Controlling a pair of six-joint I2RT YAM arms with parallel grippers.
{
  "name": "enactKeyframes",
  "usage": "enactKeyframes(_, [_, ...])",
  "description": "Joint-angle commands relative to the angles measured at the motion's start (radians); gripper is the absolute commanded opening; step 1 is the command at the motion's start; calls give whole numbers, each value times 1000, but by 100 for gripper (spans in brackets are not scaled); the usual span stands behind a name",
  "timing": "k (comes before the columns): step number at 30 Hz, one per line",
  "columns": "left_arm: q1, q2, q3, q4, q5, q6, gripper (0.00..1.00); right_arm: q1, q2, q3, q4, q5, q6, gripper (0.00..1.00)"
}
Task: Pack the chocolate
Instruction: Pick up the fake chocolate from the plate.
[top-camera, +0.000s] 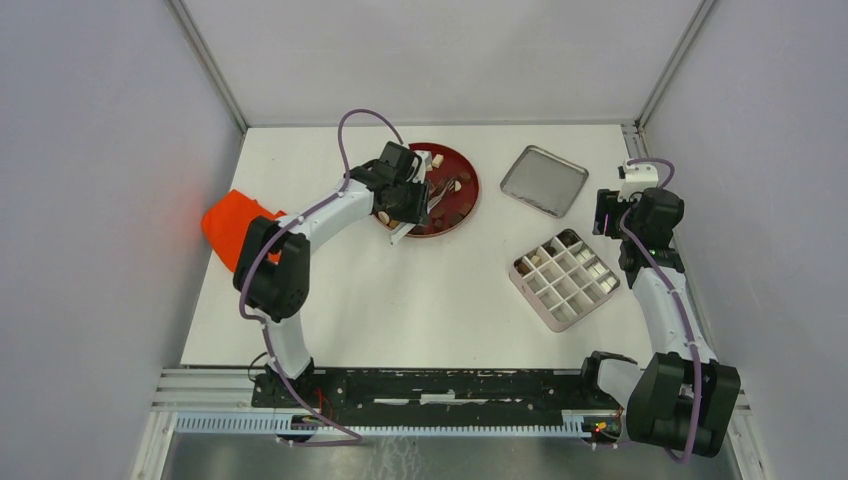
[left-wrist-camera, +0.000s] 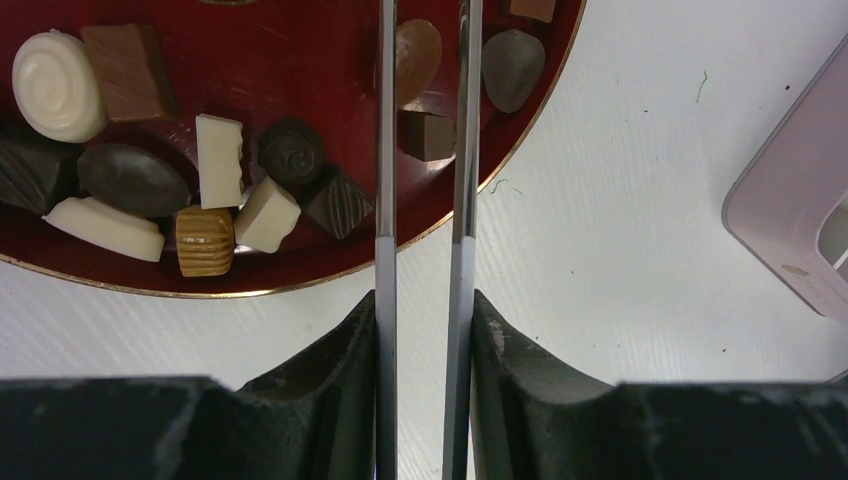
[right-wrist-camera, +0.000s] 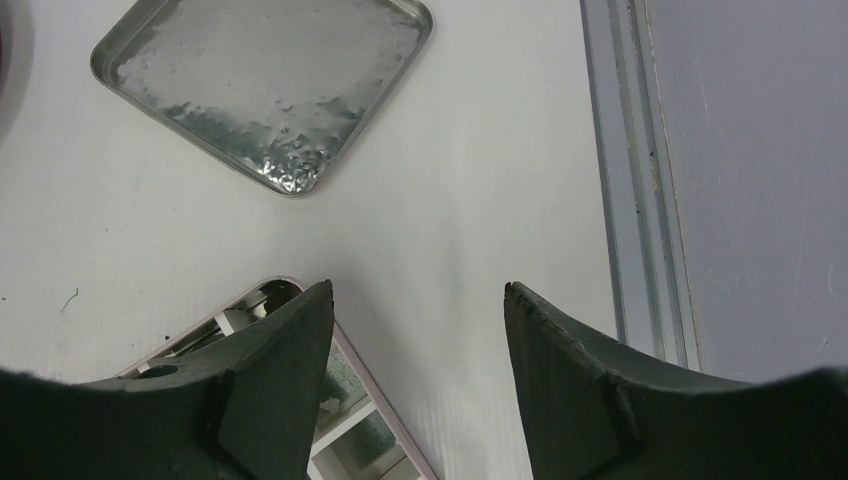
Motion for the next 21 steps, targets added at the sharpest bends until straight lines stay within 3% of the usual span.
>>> enactKeyframes(1, [3, 18, 70, 16, 31, 57, 39, 5, 2, 11, 14, -5, -8, 69])
enactKeyframes(14, [-6, 52, 120, -50, -50, 82, 42, 5, 3, 11, 13, -6, -10, 69])
enactKeyframes(21, [-14, 69, 136, -56, -26, 87, 43, 5, 4, 11, 13, -5, -10, 69])
